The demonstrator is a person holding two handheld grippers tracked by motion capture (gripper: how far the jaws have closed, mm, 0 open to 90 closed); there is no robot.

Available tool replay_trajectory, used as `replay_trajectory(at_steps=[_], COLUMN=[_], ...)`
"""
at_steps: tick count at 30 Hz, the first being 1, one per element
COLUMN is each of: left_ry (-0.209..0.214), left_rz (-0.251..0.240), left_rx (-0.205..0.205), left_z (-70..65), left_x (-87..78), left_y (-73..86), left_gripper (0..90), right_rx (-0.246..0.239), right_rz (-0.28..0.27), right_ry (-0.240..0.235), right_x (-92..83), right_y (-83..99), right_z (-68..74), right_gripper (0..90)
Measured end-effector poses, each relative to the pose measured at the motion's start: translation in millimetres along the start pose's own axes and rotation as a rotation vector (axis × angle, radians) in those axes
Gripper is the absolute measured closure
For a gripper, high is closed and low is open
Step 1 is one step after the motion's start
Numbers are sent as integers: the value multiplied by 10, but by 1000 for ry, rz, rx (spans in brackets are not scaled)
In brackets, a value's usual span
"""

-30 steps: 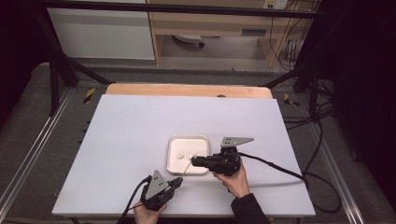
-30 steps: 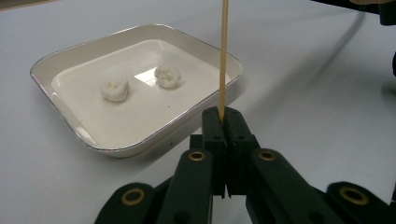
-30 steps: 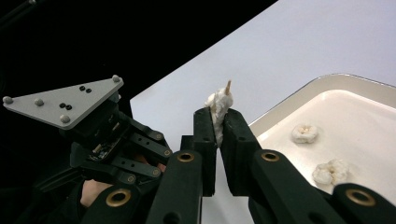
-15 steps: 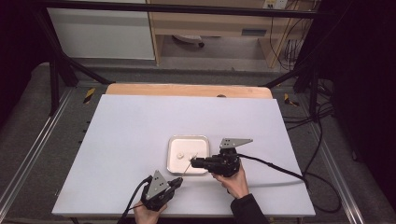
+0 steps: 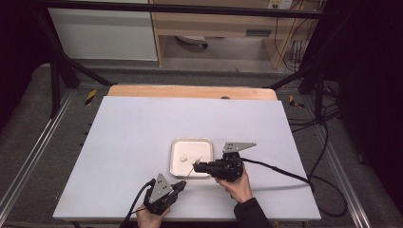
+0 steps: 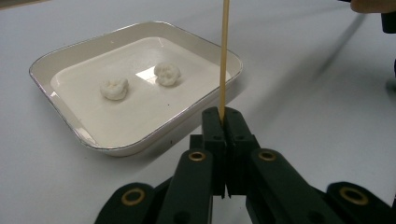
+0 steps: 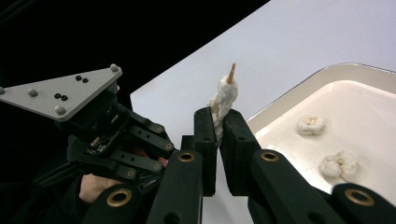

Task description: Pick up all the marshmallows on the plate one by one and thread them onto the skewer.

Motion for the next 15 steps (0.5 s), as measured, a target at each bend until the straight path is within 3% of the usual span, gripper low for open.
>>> replay_trajectory(at_steps=[15], left_ry=[-1], left_rz=[3], left_rx=[3], left_z=[-3], left_x=[5], left_y=[-1], left_gripper=[889], right_rx=[-1], right_rz=[10], right_ry=[-4], right_x=[25], right_y=[26], right_z=[0], right_gripper=[857])
Point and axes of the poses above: each handheld gripper's, and its own axes: x roughly forward along the jaws, y roughly out of its underside, z roughly to its left, the point moved 3 cm from there along x, roughly forward along the jaws, and after that the axes turned 13 degrees about z, right-handed, at the moved point
